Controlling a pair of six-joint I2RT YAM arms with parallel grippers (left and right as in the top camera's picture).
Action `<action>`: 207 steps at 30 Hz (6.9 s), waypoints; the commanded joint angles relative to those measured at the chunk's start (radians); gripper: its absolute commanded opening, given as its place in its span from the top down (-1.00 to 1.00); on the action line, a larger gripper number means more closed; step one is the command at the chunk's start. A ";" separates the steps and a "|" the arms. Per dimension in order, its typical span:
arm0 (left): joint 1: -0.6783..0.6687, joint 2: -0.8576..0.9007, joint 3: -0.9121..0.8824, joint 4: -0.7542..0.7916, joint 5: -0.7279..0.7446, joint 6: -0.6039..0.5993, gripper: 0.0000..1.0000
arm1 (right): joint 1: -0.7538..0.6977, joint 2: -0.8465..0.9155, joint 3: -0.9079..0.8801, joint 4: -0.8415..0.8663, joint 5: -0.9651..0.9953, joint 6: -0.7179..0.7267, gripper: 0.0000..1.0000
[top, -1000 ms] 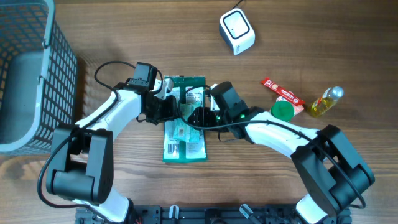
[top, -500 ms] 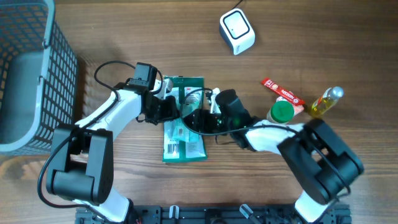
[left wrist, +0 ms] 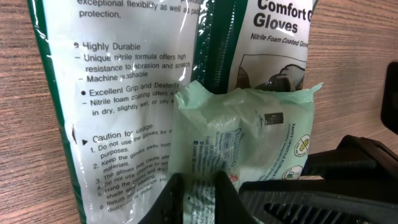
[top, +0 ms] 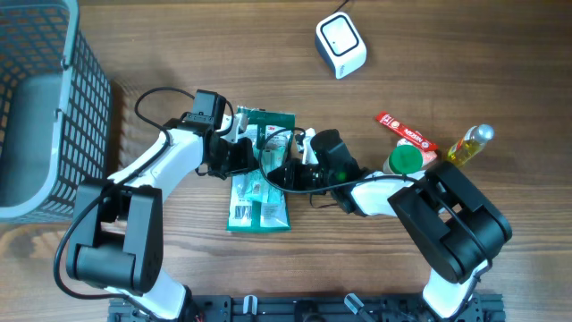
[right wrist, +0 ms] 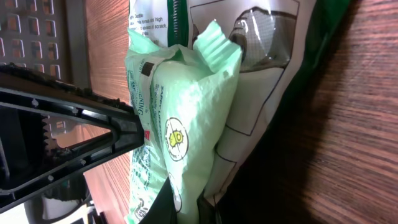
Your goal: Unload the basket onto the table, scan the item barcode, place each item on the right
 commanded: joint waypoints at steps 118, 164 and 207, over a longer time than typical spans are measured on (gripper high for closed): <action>0.318 -0.177 0.107 -0.043 -0.365 0.020 -1.00 | -0.030 0.096 0.683 -0.813 0.274 -0.702 -0.38; 0.318 -0.177 0.107 -0.043 -0.365 0.020 -1.00 | 0.000 0.035 0.687 -0.833 0.268 -0.679 0.91; 0.318 -0.177 0.107 -0.043 -0.365 0.020 -1.00 | -0.198 0.338 0.873 0.001 1.312 -2.095 0.91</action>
